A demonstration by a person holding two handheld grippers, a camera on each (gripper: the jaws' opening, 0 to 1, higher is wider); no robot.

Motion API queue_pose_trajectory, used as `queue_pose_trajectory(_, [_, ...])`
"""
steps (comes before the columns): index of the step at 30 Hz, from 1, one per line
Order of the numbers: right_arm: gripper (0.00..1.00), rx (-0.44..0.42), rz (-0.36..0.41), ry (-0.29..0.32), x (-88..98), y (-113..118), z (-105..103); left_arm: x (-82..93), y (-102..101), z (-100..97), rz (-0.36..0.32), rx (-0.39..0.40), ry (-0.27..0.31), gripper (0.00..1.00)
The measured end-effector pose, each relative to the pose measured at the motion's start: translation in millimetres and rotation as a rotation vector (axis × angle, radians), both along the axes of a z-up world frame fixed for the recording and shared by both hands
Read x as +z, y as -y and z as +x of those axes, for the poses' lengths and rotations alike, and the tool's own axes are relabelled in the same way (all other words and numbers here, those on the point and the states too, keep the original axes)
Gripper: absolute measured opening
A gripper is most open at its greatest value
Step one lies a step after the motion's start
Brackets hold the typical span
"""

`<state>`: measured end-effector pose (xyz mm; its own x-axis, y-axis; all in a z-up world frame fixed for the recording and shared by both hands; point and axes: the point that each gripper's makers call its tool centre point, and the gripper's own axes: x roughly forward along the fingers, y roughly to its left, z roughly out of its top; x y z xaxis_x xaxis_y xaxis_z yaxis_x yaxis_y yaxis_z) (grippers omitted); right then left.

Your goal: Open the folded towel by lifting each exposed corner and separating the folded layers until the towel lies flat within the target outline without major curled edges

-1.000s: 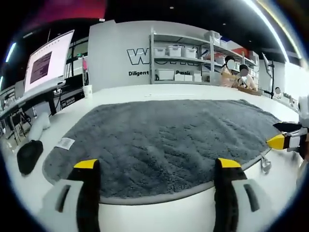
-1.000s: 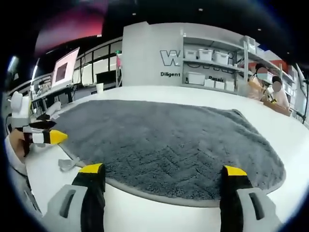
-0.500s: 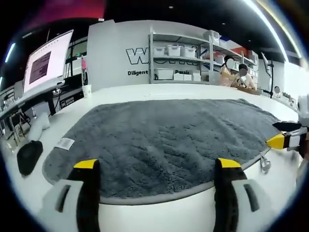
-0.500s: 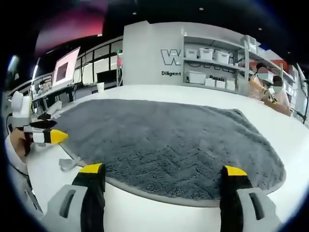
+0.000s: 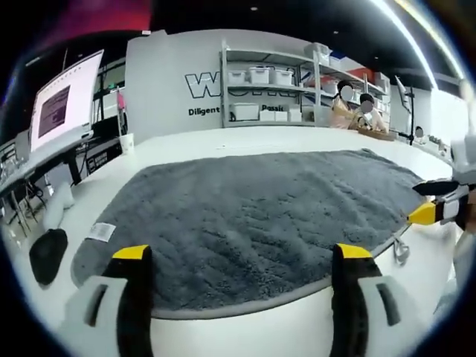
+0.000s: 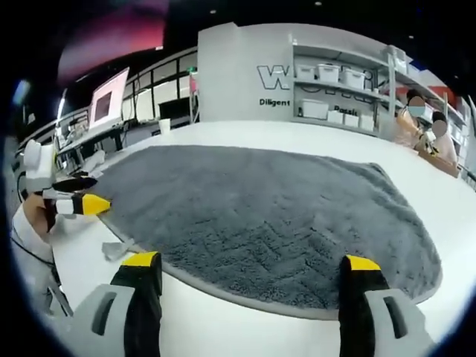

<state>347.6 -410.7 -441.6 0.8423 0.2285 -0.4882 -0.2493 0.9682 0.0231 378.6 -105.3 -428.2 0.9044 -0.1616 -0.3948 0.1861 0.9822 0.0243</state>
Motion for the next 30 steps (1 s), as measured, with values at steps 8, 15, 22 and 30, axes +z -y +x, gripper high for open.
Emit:
queue_pose_trajectory(8, [0.99, 0.028, 0.011, 0.014, 3.3, 5, -4, 1.7, -11, -2.8, -0.021, -0.015, -0.008, 0.99])
queue_pose_trajectory(15, [0.99, 0.020, 0.016, 0.045, 12.2, 24, -1, -1.2, -33, -6.8, -0.039, 0.003, -0.033, 0.99])
queue_pose_trajectory(22, [0.99, -0.009, -0.002, 0.090, 24.2, 61, 5, 6.6, -62, -5.3, -0.066, 0.016, -0.003, 0.99])
queue_pose_trajectory(30, [0.99, -0.006, -0.006, 0.109, 24.1, 82, 8, 13.0, -84, -1.7, -0.094, 0.004, 0.034, 0.99])
